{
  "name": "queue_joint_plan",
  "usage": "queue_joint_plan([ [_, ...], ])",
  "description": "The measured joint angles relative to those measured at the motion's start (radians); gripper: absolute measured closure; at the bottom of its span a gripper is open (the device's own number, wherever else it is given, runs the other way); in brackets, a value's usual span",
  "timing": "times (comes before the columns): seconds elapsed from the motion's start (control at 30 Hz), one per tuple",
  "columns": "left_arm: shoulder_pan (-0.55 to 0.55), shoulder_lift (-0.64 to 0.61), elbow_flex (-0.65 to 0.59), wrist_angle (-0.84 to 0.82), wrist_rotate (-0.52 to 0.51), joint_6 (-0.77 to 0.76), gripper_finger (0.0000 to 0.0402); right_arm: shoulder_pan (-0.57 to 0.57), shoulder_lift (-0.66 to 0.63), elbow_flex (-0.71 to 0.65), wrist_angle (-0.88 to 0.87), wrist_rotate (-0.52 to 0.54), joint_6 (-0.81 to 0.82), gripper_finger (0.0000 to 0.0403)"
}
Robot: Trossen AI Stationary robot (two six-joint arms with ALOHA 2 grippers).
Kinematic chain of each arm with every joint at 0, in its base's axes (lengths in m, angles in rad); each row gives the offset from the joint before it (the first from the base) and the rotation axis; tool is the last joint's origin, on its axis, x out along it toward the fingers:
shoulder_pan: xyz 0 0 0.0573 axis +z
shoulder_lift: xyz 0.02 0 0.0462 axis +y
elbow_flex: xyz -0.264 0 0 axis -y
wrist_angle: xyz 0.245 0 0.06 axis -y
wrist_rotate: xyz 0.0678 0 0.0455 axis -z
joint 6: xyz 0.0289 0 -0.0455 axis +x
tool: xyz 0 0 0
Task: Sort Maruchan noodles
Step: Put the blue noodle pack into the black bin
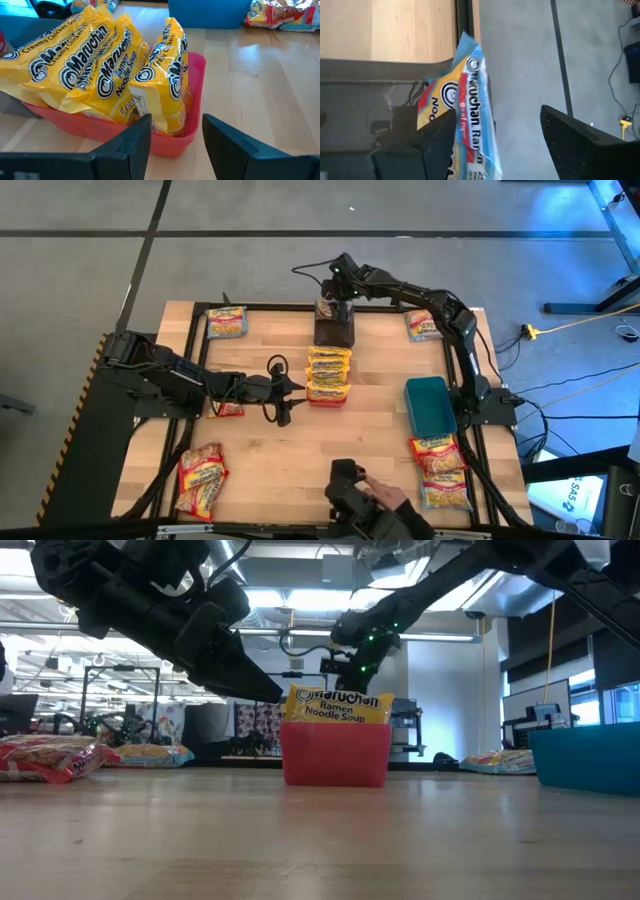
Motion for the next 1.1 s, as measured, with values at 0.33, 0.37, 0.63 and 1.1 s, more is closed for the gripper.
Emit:
queue_joint_plan([
  [0.33,0.0,0.0,0.0,0.008,-0.01,0.001,0.0232,0.001,-0.078,0.0,-0.073,-0.069,0.031,0.0143],
  [0.37,0.0,0.0,0.0,0.008,-0.01,0.0,0.0232,0.001,-0.094,0.0,-0.096,-0.077,0.046,0.0143],
  [0.63,0.0,-0.01,0.0,-0.027,-0.051,-0.012,0.0232,0.009,-0.252,-0.049,-0.287,-0.192,0.201,0.0143],
  [1.1,0.196,-0.35,0.055,-0.646,-0.14,-0.245,0.0232,0.237,-0.652,-0.643,0.056,-0.057,0.375,0.0143],
])
